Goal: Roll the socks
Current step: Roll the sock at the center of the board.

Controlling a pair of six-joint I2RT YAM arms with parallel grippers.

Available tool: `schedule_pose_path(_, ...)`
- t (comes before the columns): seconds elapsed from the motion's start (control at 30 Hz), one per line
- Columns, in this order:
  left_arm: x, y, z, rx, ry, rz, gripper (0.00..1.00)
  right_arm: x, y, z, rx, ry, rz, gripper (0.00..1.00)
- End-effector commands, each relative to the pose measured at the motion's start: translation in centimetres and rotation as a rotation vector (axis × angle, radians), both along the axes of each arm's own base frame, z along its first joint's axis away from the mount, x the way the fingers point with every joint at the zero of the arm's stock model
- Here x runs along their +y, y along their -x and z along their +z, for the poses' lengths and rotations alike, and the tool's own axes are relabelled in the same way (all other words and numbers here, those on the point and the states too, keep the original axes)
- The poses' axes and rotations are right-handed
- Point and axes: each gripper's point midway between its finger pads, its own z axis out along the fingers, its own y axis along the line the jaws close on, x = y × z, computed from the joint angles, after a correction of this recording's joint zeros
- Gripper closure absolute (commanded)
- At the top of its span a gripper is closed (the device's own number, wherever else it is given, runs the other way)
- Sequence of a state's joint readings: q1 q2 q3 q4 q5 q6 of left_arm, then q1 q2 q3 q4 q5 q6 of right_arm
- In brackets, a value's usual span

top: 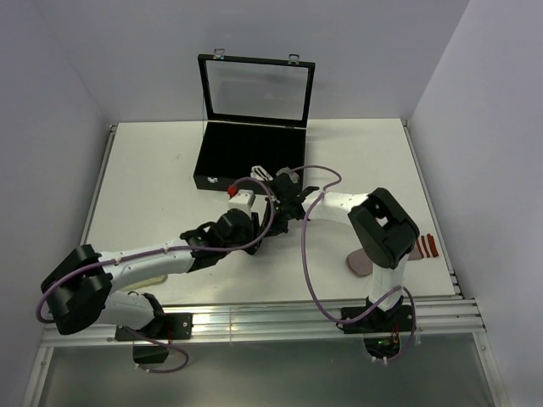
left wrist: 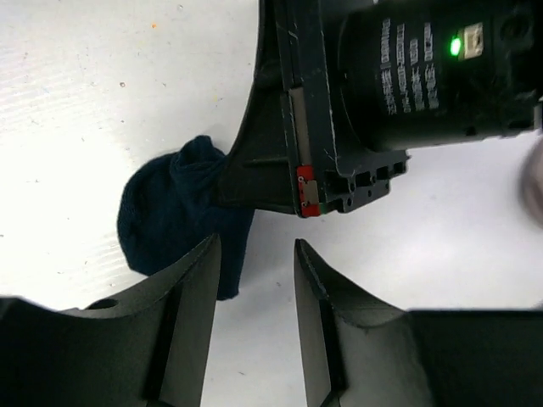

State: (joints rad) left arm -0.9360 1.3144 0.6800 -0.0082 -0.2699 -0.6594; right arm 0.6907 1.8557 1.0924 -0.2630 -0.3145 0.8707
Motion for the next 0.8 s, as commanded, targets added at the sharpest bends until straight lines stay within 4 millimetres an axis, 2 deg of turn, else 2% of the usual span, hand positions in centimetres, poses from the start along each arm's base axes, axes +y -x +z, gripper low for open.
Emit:
schedule_pose_path(0.0, 0.2, -0.5, -0.2, -0.091, -0.137, 0.023, 0.56, -0.3, 0.2, -0.6, 0.017, 0.055, 0.008, 1.0)
schedule_pose_path(0.2, -1.6, 0.7, -2.0, -0.11, -0.212, -0.025, 0.57, -0.3, 0.3, -0.6, 0.023, 0.055, 0.008, 1.0)
schedule_pose_path(0.3, -1.6, 1.0, -3.6, -0.106, -0.267, -0.031, 0.58, -0.2, 0.3, -0.6, 0.023, 0.053, 0.011, 1.0)
schedule_pose_path(0.43, -0.7, 1.5, -5.9, -0.073, -0.334, -0.011, 0.6, -0.2, 0.4, -0.6, 0.024, 0.051, 0.017, 1.0)
schedule_pose_path(0.6, 1.1, 1.4, -7.5, -0.061, -0.406, 0.044, 0.62, -0.1, 0.6, -0.7, 0.027, 0.039, 0.023, 1.0)
schedule_pose_path(0.77, 1.9, 1.6, -8.8, -0.038, -0.437, 0.075, 0.63, 0.2, 1.0, -0.8, 0.039, 0.014, 0.048, 1.0)
